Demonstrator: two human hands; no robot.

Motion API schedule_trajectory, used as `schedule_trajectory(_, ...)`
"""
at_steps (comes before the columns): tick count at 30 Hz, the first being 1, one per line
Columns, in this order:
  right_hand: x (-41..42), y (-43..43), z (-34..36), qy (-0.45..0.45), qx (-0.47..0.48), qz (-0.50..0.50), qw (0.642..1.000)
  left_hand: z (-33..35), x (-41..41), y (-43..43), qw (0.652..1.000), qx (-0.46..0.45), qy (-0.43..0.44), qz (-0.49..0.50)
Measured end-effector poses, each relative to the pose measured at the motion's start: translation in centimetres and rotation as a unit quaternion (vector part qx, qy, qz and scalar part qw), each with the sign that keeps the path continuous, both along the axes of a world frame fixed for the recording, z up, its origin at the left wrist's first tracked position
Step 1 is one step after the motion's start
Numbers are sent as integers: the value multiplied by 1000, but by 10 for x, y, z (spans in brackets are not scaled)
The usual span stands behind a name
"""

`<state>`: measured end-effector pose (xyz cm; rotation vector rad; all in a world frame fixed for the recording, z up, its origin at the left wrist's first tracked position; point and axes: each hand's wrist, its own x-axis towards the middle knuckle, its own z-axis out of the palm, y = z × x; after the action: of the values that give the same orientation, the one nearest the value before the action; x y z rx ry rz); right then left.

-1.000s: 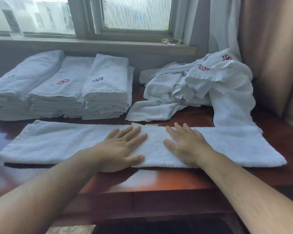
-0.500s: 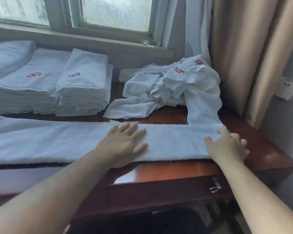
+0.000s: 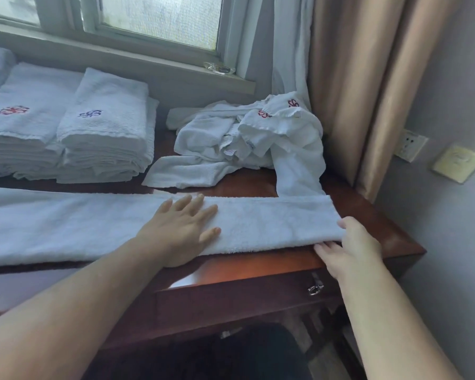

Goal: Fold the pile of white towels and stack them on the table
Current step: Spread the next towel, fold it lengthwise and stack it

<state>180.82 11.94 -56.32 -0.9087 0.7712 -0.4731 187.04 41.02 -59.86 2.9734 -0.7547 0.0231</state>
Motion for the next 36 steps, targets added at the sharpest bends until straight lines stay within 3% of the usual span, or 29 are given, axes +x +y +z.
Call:
schedule_trajectory(2, 5, 14, 6, -9, 56, 74, 996, 1, -1, 1, 1000, -4, 4, -2)
schedule_trajectory(4, 12, 24, 8, 20, 50, 106, 993, 0, -3, 2, 1000, -12, 10, -4)
schedule_trajectory(8, 36, 22, 10, 99, -11, 61, 993, -3, -7, 4, 999, -40, 2, -5)
schedule_trajectory(10, 43, 18, 12, 169, -95, 10, 981, -5, -10, 4, 998, -61, -17, -11)
schedule_trajectory(12, 49, 20, 7, 205, -240, -17, 949, -6, -11, 5, 994, -101, -39, -17)
schedule_trajectory(15, 44, 41, 7, 111, -425, -45, 897, -2, -9, 11, 959, -278, -48, 5)
schedule_trajectory(18, 40, 80, 15, 6, -594, -2, 804, 13, 1, 23, 880, -470, 17, 60)
schedule_trajectory(20, 36, 110, 17, -53, -710, 57, 699, 28, 8, 36, 777, -607, 130, 106)
schedule_trajectory(22, 29, 143, 14, -100, -808, 103, 572, 39, 17, 59, 636, -704, 276, 152)
schedule_trajectory(23, 25, 159, 10, -122, -840, 118, 514, 42, 21, 74, 592, -717, 330, 161)
schedule_trajectory(24, 23, 176, 7, -145, -859, 133, 472, 44, 22, 90, 584, -709, 361, 163)
schedule_trajectory(27, 19, 217, 0, -173, -879, 167, 412, 44, 19, 125, 653, -645, 354, 179)
schedule_trajectory(30, 19, 248, 1, -195, -877, 187, 398, 49, 18, 157, 691, -609, 309, 236)
schedule_trajectory(33, 21, 267, 2, -169, -862, 273, 393, 60, 10, 196, 725, -579, 280, 247)
schedule_trajectory(36, 22, 285, -2, -145, -871, 313, 349, 60, 1, 229, 771, -534, 237, 253)
